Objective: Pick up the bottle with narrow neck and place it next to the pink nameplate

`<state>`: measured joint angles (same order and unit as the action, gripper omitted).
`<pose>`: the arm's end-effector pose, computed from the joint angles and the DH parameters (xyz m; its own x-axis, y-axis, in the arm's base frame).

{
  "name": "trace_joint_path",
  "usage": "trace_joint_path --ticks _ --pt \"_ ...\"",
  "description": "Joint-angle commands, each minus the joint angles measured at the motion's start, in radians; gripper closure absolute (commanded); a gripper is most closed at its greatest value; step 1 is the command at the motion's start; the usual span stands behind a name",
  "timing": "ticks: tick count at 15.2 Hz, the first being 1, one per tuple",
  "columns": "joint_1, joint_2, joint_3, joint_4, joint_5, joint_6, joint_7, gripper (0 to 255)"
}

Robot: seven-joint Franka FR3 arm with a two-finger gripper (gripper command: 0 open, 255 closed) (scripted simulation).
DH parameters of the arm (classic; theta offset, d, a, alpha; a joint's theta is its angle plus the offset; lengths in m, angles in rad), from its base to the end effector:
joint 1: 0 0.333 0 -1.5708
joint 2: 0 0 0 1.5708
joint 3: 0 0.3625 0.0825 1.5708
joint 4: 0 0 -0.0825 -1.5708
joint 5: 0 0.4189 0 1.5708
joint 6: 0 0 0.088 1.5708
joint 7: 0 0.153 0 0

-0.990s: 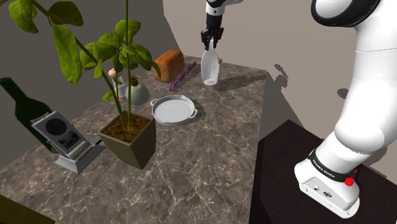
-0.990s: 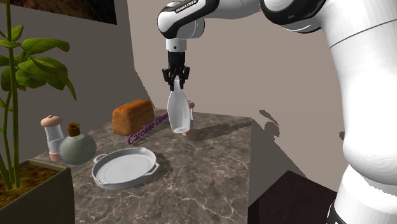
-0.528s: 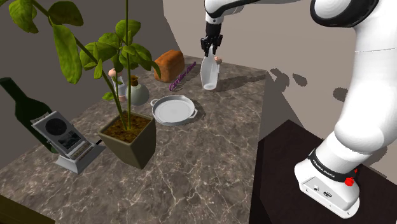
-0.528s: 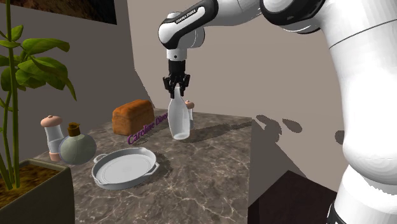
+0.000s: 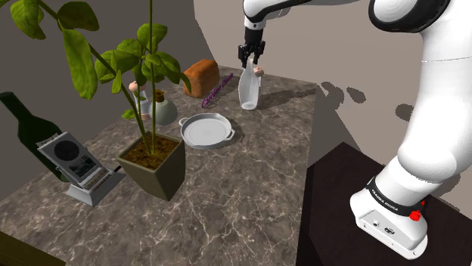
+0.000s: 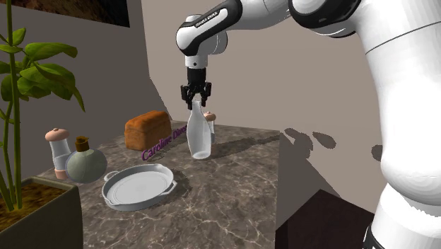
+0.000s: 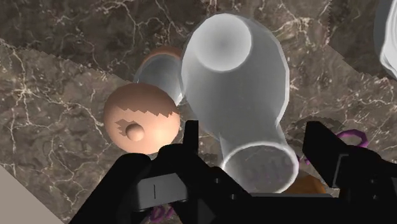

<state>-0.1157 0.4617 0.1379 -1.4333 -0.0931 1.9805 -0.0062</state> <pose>0.7594 -0.0093 0.4232 0.9949 0.0457 0.0895 0.0434 -0.9987 0.0276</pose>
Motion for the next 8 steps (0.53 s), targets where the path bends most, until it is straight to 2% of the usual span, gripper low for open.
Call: trace_joint_path --ticks 1,5,8 --pt "0.0 0.0 0.0 0.0 0.0 0.0 0.0 0" --pt "0.0 0.0 0.0 0.0 0.0 0.0 0.0 0" --pt "0.002 -0.024 0.003 0.064 0.005 -0.088 -0.004 0"
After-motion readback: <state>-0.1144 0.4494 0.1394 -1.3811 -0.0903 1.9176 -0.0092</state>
